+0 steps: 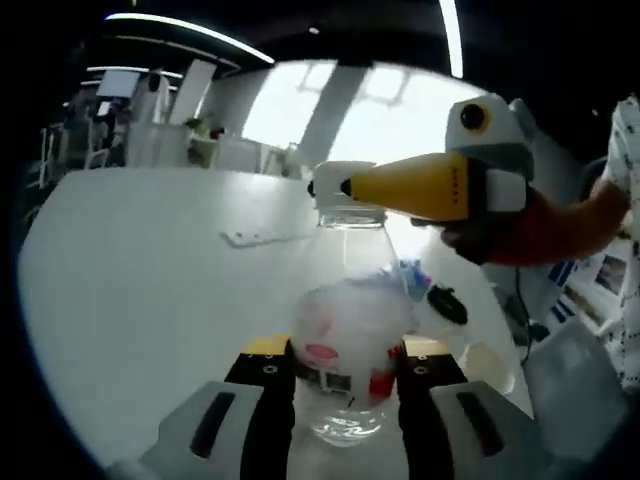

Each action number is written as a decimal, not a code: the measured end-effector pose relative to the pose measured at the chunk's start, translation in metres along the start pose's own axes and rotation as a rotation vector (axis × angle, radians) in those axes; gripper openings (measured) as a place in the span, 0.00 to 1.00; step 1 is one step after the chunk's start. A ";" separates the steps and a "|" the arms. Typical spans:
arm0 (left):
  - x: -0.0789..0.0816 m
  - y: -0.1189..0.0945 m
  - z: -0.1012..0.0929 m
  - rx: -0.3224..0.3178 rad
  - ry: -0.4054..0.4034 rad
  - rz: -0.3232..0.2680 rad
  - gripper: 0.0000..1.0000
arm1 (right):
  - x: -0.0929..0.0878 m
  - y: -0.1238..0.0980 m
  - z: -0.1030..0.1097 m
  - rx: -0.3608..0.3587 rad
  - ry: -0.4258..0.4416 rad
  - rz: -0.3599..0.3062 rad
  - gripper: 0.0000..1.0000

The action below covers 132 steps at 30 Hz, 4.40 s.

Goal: Arrange the tabletop items into an orderly group along one side of the table until the central work area is clear of visible clutter.

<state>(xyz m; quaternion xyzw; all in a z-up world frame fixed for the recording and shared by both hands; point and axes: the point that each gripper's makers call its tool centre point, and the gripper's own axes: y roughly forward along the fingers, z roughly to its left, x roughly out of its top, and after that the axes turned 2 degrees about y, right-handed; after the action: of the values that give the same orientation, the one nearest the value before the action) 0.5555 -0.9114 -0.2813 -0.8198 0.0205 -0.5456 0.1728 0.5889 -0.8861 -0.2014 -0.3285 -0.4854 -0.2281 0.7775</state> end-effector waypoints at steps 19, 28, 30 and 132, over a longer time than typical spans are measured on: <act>0.009 0.009 0.012 0.009 0.219 -0.016 0.36 | 0.004 -0.008 0.001 -0.021 -0.146 -0.030 0.18; 0.006 0.004 0.010 0.013 0.277 -0.013 0.36 | 0.000 -0.009 0.011 -0.015 -0.180 -0.027 0.18; 0.004 0.003 0.010 0.015 0.276 -0.015 0.36 | -0.001 -0.009 0.012 -0.013 -0.189 -0.020 0.18; -0.005 -0.023 -0.016 0.147 0.116 -0.032 0.73 | -0.014 -0.019 0.025 -0.030 -0.258 0.034 0.25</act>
<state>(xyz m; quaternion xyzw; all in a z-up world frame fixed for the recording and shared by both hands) 0.5351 -0.8932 -0.2736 -0.7722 -0.0229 -0.5948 0.2222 0.5546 -0.8804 -0.2007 -0.3747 -0.5723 -0.1781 0.7073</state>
